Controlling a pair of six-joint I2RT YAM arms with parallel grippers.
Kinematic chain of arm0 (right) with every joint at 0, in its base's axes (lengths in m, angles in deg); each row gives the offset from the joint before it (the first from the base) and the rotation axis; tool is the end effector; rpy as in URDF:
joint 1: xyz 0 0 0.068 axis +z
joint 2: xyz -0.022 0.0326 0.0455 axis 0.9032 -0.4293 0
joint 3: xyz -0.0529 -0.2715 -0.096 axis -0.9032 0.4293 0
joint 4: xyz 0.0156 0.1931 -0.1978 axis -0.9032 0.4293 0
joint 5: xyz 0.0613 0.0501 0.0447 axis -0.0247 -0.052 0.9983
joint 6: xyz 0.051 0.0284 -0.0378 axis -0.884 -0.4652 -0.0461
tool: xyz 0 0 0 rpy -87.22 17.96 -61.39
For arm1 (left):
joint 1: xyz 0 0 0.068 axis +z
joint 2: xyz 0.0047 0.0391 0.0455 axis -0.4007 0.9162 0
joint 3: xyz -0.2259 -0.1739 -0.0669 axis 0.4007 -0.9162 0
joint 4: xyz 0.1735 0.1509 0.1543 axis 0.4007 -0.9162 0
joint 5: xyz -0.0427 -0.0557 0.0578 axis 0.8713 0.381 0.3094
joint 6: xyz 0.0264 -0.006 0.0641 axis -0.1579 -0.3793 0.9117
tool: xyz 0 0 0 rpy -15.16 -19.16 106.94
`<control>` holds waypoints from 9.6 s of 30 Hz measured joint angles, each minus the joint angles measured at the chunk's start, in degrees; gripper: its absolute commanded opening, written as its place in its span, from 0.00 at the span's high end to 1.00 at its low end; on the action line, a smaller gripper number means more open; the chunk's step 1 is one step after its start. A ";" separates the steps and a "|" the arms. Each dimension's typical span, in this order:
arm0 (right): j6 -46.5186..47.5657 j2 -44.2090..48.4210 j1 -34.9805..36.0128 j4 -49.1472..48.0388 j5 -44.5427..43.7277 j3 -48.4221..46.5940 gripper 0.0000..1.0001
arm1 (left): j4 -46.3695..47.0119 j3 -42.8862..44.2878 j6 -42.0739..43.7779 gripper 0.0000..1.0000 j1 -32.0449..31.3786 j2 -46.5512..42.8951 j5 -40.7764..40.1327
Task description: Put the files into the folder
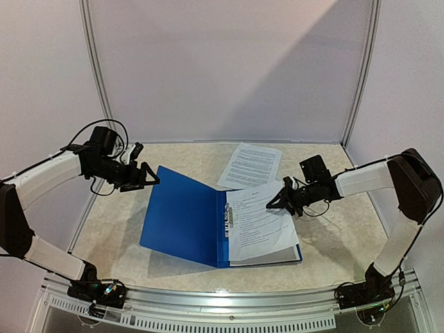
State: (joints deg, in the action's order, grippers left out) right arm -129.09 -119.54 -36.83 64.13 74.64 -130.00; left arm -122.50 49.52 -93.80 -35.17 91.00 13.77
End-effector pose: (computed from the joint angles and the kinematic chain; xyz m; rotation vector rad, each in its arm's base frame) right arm 0.3009 0.1976 0.1409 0.3173 2.7316 1.3525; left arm 0.2816 -0.0867 0.2598 0.1193 2.5644 -0.8574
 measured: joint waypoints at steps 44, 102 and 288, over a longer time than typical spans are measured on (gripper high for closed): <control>6.67 -2.91 8.26 22.40 -15.89 -13.44 0.01 | 0.02 0.00 0.02 0.14 0.37 0.00 1.05; 12.31 -1.29 18.01 53.51 -57.51 -21.11 0.05 | 0.02 0.02 0.24 0.14 0.37 -1.03 4.07; 57.88 31.63 16.65 16.98 -42.07 -0.81 0.01 | 0.44 0.02 1.09 0.14 2.91 -3.82 5.68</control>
State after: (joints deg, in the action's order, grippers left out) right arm -71.21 -87.91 -20.17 81.12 32.57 -130.81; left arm -122.07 49.54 -92.70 -32.26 87.18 19.45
